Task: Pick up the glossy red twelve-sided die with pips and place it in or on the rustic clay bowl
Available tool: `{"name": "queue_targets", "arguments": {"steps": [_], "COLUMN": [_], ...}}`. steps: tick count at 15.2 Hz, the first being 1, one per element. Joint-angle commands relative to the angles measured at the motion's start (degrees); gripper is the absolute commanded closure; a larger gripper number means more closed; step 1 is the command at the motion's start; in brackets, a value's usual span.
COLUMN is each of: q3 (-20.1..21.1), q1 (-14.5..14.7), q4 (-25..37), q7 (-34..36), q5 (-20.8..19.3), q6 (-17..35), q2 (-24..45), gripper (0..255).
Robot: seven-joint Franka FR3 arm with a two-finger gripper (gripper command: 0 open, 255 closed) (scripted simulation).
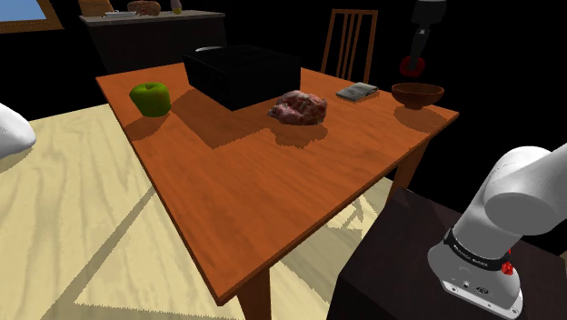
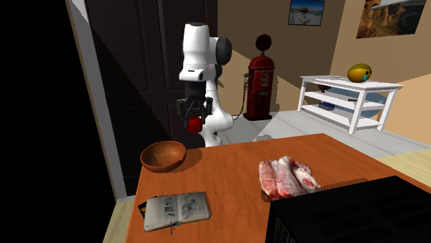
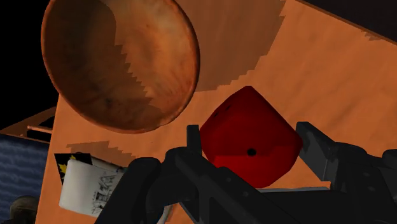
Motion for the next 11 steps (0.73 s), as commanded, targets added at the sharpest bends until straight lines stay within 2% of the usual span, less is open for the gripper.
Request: {"name": "queue_targets", "arguments": {"steps": [1, 8, 11], "q3": [-2.4, -11.9, -12.0], "q1": [-0.4, -1.7, -1.8], "q4": [2.1, 10.0, 7.0], "q7": [-2.9, -14.2, -13.8], "q5": [-0.5, -0.7, -1.0], "q6": [0.3, 1.7, 3.9], "q2": [1.9, 9.5, 8.7], "gripper": [255, 255, 255]}}
